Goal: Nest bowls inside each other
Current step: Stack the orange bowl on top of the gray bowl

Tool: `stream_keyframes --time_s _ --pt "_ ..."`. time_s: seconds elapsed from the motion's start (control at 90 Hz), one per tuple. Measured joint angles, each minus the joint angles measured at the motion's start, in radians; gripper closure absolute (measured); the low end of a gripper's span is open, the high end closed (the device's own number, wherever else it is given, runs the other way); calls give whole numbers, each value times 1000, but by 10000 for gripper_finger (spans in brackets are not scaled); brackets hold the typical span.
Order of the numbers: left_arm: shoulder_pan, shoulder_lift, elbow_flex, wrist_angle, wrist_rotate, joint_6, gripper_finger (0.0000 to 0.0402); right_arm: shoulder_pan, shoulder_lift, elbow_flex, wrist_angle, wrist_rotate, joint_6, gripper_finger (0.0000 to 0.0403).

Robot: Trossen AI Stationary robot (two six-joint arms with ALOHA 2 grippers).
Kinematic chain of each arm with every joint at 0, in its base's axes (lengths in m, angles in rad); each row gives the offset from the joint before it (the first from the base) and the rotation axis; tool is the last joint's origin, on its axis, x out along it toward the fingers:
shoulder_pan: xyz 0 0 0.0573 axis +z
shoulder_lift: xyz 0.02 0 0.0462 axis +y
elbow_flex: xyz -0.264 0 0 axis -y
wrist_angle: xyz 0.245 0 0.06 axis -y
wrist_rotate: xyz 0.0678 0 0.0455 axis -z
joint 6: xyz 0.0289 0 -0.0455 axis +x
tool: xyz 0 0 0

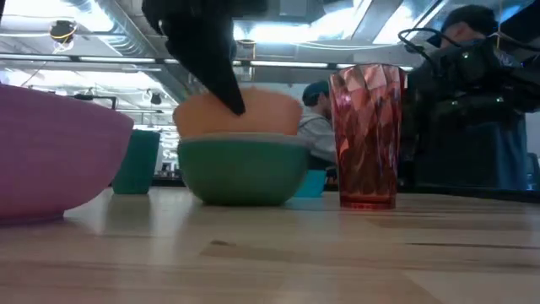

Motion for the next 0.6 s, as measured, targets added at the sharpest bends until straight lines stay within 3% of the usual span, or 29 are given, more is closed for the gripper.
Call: stream_keyframes --time_s 0.2,0.4,0.6 --pt "-4 28 0 5 12 -97 393 99 -1 0 -1 27 12 403" --pt "2 27 17 -2 15 -143 349 192 -2 0 -2 112 5 403" --pt "27 27 42 -57 17 -159 303 198 -2 0 -11 193 -45 403"
